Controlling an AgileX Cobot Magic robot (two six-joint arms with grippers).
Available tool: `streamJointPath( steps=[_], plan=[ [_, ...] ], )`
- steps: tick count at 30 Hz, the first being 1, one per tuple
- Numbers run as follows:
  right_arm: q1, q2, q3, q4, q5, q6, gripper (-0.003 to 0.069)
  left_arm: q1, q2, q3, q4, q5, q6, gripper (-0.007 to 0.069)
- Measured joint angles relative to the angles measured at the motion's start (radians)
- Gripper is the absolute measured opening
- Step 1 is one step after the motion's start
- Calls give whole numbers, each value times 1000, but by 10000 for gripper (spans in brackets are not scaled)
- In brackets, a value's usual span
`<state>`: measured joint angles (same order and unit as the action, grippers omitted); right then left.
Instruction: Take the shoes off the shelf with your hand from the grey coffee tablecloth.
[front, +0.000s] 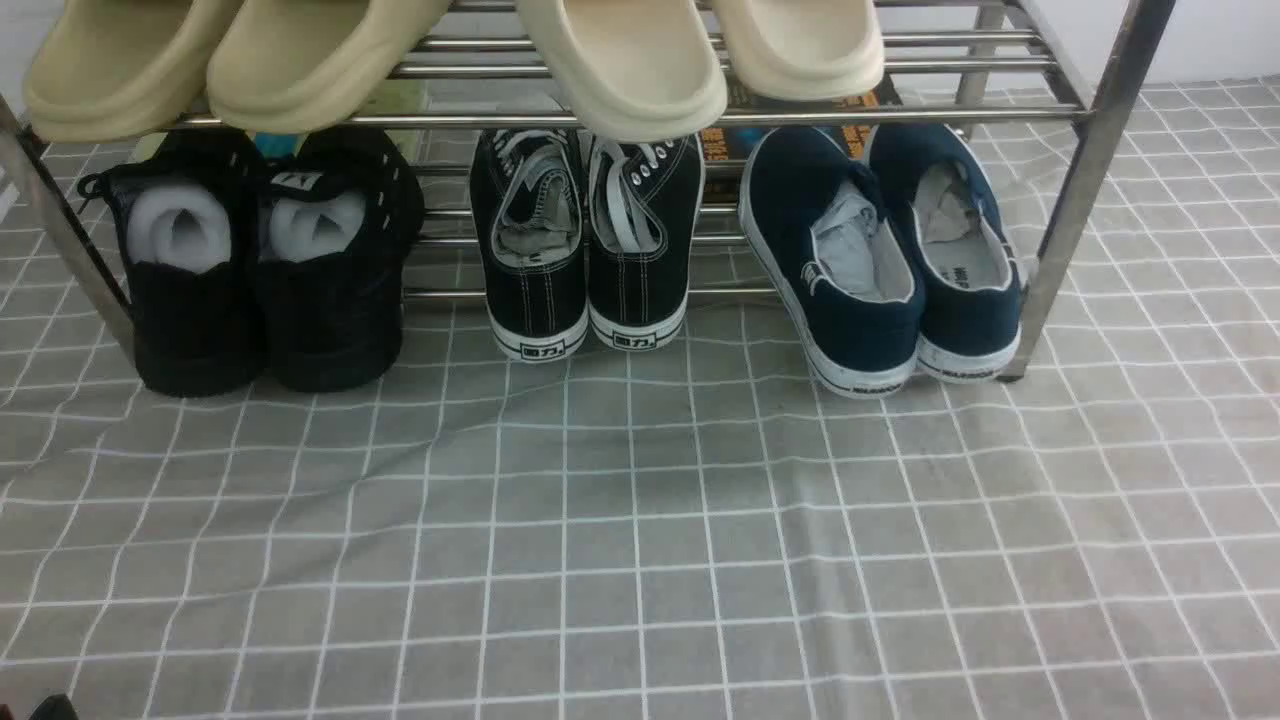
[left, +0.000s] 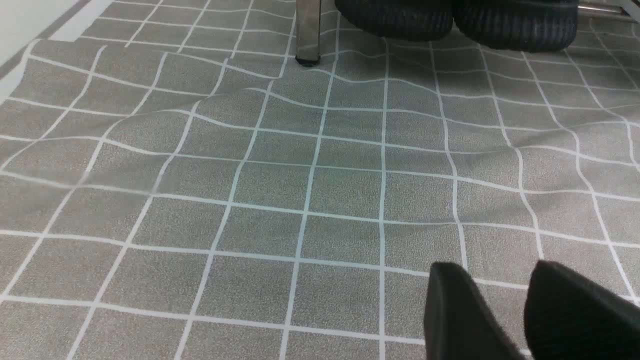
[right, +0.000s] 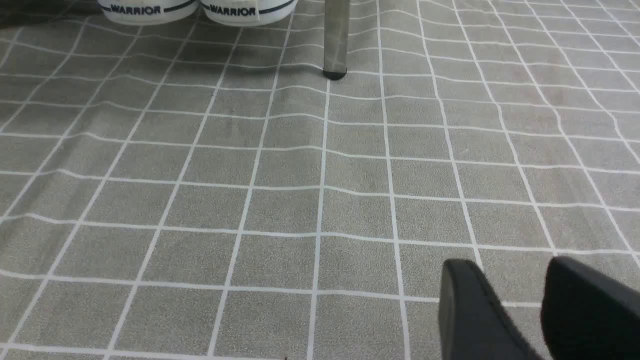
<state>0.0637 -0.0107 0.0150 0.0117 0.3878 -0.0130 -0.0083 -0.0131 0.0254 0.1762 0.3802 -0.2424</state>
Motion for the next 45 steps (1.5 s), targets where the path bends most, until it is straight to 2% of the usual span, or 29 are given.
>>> streamJointPath(
  steps=[40,42,45],
  plan=[
    [0,0,0,0,0,0,239,0,0,0,0,0,0,240],
    [0,0,0,12,-1,13,239,0,0,0,0,0,0,240],
    [0,0,0,177,-2,110,239,0,0,0,0,0,0,240]
  ],
)
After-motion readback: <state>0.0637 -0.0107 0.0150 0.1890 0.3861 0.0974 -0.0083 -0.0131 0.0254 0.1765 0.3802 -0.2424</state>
